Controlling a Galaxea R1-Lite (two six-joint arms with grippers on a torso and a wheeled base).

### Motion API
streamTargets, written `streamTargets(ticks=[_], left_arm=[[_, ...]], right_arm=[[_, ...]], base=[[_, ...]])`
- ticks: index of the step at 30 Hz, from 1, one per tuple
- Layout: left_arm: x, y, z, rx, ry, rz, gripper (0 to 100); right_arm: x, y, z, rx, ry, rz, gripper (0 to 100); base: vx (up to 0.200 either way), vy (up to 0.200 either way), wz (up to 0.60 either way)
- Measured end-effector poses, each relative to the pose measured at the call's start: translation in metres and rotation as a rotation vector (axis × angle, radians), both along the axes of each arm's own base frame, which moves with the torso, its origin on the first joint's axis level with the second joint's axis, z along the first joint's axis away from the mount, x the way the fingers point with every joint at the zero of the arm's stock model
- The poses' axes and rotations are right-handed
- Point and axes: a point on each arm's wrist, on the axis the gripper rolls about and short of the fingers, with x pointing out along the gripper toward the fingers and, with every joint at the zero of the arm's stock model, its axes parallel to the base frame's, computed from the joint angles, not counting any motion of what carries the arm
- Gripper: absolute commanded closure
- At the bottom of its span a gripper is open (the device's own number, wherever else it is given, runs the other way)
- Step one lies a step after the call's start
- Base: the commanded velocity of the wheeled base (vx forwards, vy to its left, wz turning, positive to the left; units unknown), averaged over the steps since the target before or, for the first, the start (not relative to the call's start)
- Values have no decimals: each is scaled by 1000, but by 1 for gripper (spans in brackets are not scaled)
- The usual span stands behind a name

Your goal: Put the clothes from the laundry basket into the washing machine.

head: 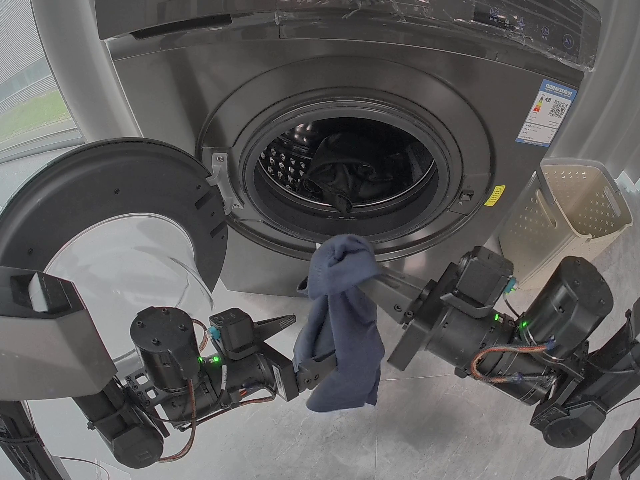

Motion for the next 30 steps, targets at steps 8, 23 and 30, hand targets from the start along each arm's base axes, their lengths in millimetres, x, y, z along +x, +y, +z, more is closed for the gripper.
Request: streamTargets(ticks=[8, 23, 30], left_arm=[[18, -1, -5, 0, -6, 72, 0], [48, -1, 3, -46, -69, 139, 0], [51, -6, 1, -46, -75, 131, 0]], right_arm=[[-6, -11, 8, -2, 0, -6, 100], [-23, -45, 8, -26, 8, -14, 100], [-19, -54, 10, -19, -1, -54, 100]], base=[[0, 0, 0], [0, 0, 0], [0, 0, 0]])
